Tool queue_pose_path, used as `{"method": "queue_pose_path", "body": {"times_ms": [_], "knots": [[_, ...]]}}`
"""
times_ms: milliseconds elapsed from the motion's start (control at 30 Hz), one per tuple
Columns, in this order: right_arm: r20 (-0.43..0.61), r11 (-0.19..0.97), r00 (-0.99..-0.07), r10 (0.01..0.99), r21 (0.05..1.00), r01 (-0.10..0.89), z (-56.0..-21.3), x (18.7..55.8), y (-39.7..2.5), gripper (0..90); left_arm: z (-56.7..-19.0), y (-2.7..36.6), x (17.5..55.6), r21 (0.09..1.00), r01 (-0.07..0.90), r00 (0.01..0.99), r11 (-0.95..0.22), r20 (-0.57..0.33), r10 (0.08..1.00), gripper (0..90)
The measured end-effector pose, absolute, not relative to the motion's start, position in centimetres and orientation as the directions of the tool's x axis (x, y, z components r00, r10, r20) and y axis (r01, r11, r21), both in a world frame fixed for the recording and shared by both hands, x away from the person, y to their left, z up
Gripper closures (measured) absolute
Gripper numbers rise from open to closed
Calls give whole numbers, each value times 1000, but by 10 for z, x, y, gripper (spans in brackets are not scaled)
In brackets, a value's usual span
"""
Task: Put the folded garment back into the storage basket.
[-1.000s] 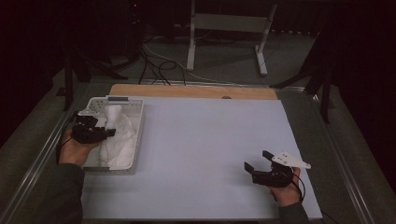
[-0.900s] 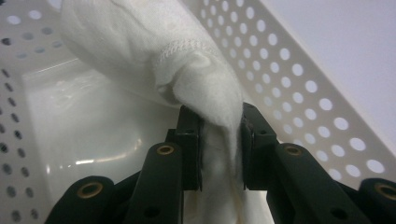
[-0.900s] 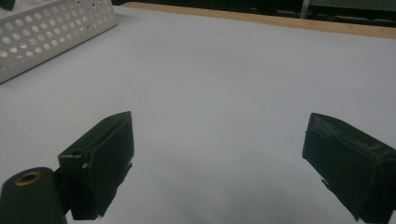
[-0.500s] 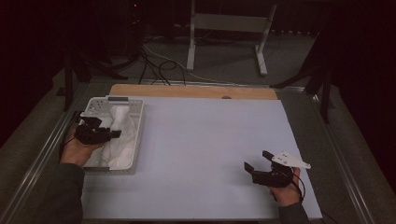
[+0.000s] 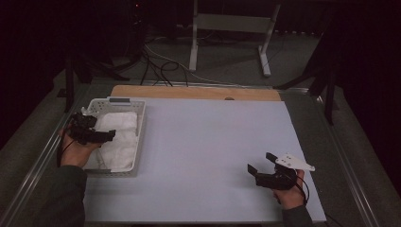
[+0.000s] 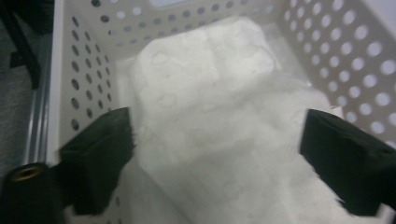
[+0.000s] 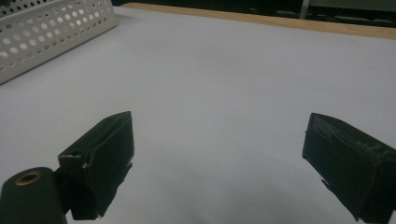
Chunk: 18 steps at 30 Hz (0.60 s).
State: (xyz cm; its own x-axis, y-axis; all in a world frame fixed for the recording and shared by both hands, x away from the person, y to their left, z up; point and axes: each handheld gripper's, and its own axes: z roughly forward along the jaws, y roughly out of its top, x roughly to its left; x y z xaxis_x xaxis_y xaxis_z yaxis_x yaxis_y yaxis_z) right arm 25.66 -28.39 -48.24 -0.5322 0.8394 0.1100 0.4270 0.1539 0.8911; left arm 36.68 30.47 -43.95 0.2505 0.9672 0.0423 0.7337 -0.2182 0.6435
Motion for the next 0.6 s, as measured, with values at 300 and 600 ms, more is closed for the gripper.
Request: {"method": "queue_pose_path", "body": {"times_ms": [300,600], "knots": [[109,154,-533,839,892,426,-482,256,-284,92,-438,304,363,698,696,279,-169,-46,959,11],[106,155,-534,839,894,421,-482,256,-284,92,-438,296,354,747,653,314,-126,-116,942,3]]}}
